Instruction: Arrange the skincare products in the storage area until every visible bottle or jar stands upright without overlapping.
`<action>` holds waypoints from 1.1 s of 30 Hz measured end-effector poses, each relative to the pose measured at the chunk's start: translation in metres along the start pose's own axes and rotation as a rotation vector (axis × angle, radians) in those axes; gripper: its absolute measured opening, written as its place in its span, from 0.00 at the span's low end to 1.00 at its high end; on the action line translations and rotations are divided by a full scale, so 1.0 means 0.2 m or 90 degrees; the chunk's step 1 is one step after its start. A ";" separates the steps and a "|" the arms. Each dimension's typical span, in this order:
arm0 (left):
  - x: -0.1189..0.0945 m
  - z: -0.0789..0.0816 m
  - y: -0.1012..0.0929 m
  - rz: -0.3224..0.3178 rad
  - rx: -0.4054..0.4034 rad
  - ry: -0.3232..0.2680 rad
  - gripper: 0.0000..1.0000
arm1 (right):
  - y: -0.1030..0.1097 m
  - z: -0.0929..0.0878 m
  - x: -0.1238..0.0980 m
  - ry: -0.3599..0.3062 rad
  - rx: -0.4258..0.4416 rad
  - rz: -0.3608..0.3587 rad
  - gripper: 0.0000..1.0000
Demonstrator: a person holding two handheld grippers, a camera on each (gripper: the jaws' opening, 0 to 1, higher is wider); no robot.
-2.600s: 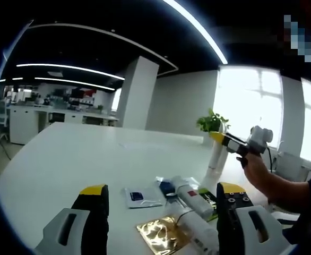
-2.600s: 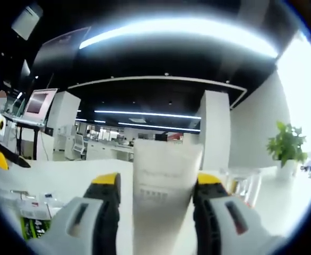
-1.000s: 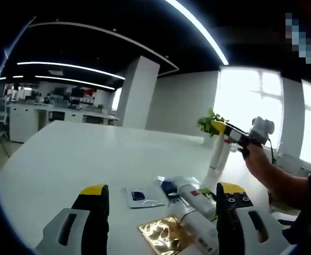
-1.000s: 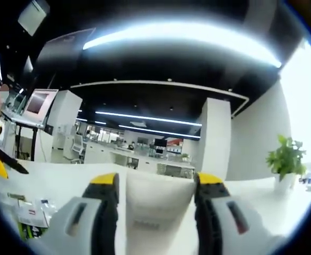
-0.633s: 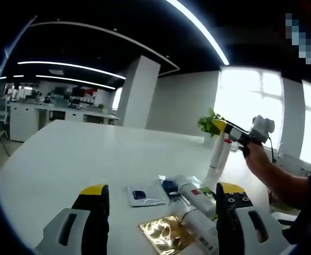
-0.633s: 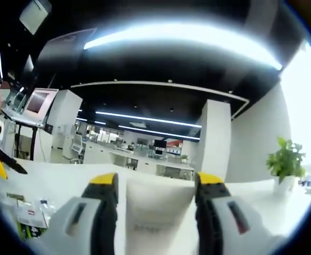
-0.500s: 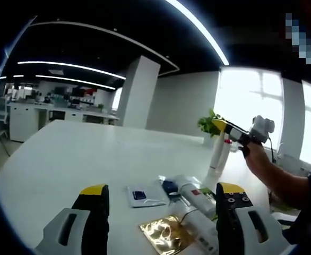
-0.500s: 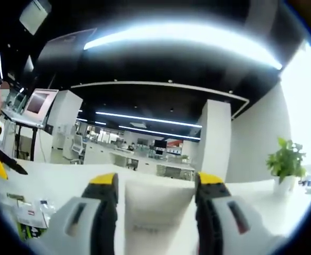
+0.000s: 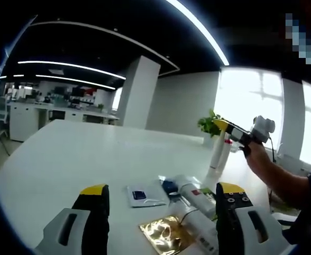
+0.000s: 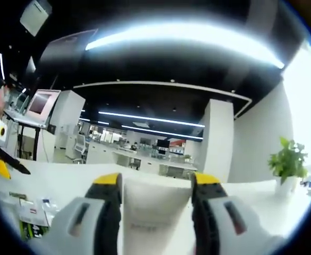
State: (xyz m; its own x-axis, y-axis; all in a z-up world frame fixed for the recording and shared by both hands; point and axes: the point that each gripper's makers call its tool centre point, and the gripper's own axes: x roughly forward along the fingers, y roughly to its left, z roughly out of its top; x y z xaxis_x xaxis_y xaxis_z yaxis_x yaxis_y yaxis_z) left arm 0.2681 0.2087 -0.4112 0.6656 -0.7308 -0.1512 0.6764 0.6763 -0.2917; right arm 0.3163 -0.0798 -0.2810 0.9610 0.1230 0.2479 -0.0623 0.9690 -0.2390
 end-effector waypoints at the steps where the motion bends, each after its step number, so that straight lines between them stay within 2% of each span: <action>1: 0.00 0.00 0.00 0.000 -0.001 0.000 0.84 | 0.00 0.00 0.00 0.001 -0.001 -0.001 0.52; 11: -0.01 0.00 0.00 0.001 -0.001 -0.001 0.83 | 0.00 0.00 -0.01 0.008 -0.011 -0.015 0.51; 20: -0.01 0.00 0.01 0.003 0.000 -0.001 0.83 | -0.01 0.00 -0.02 0.029 -0.034 -0.055 0.51; 24: -0.02 0.01 0.01 0.004 0.000 -0.005 0.83 | 0.00 0.00 -0.02 0.033 -0.041 -0.047 0.52; 28: -0.02 0.00 0.02 0.005 0.001 -0.004 0.83 | 0.00 -0.01 -0.03 0.036 -0.041 -0.050 0.61; 33: -0.02 0.01 0.02 0.003 0.003 -0.005 0.83 | 0.01 0.00 -0.05 0.027 -0.041 -0.039 0.61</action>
State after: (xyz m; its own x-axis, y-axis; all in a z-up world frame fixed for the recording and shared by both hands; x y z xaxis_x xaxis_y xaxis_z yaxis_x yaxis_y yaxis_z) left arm 0.2684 0.2141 -0.4097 0.6710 -0.7272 -0.1448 0.6748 0.6799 -0.2872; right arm 0.3057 -0.0792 -0.2843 0.9731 0.0530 0.2242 0.0136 0.9583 -0.2854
